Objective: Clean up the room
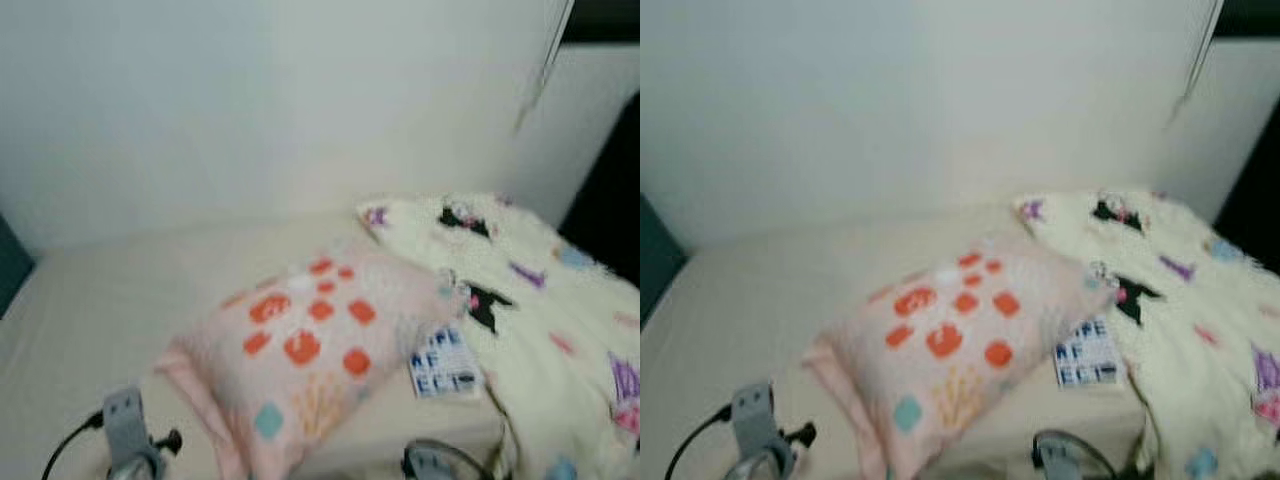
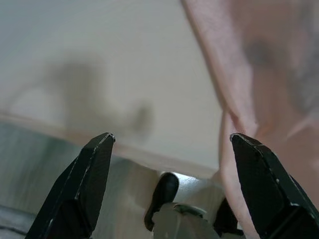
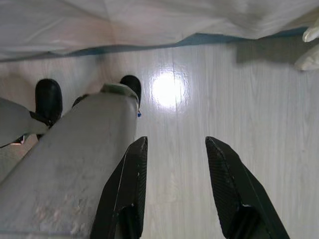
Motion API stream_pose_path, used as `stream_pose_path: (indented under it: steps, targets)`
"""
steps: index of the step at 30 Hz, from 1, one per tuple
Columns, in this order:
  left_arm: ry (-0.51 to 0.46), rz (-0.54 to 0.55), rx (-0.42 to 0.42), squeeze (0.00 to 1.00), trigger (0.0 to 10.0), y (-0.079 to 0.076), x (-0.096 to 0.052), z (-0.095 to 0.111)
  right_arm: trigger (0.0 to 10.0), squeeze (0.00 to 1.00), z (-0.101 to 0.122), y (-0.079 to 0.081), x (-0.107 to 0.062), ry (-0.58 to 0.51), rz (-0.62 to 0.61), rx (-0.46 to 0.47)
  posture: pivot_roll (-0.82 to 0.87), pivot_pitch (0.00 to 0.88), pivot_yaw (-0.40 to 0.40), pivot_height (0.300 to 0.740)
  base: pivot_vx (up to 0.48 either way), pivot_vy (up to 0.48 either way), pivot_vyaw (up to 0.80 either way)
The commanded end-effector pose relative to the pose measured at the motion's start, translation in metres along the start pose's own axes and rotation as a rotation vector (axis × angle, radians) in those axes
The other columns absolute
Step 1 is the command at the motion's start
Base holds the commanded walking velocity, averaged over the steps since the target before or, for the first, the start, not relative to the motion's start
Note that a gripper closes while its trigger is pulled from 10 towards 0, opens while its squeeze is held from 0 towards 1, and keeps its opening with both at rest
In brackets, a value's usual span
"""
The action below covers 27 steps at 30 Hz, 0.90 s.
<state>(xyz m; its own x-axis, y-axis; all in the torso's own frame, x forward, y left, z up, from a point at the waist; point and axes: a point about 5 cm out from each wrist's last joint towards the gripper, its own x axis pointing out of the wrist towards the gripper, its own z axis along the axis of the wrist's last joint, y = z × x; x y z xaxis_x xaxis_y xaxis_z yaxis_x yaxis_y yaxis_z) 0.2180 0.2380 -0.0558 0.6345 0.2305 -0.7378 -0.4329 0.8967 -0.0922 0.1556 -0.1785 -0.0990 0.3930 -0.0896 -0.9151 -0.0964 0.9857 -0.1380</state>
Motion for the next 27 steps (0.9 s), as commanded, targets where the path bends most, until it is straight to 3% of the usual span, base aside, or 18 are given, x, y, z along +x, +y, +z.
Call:
stream_pose_path:
  steps: [1, 11, 17, 20, 25, 27]
  targets:
    - [-0.019, -0.007, -0.011, 0.00, 10.0, -0.003, 0.001, 0.005, 10.0, 0.00, 0.002, 0.006, 0.000, -0.010, 0.009, -0.019, -0.02, 0.000, -0.020, 0.719, 0.000, 0.000, 0.00]
    - [-0.025, -0.046, 0.041, 0.00, 10.0, -0.009, 0.001, 0.004, 10.0, 0.00, -0.001, 0.025, -0.001, -0.015, 0.034, -0.023, -0.02, 0.000, -0.022, 0.719, 0.000, 0.000, 0.00]
    - [-0.020, -0.046, 0.060, 0.00, 10.0, -0.009, 0.000, 0.003, 10.0, 0.00, 0.001, 0.026, -0.001, -0.022, 0.041, -0.022, -0.01, 0.000, -0.023, 0.719, 0.000, -0.419, 0.00]
    - [-0.030, -0.029, 0.046, 0.00, 10.0, -0.008, 0.000, 0.004, 10.0, 0.00, 0.008, 0.022, -0.001, -0.051, 0.064, -0.040, -0.01, 0.000, -0.023, 0.719, 0.000, -0.320, 0.00]
    - [-0.031, -0.029, 0.044, 0.00, 10.0, -0.008, 0.001, 0.004, 10.0, 0.00, 0.016, 0.012, 0.000, -0.071, 0.075, -0.089, -0.02, 0.000, -0.023, 0.719, 0.000, 0.000, 0.80]
    - [-0.029, -0.036, 0.053, 0.00, 10.0, -0.010, 0.001, 0.005, 10.0, 0.00, 0.020, -0.001, 0.000, -0.081, 0.055, -0.082, -0.01, 0.000, -0.023, 0.719, 0.000, 0.000, 0.79]
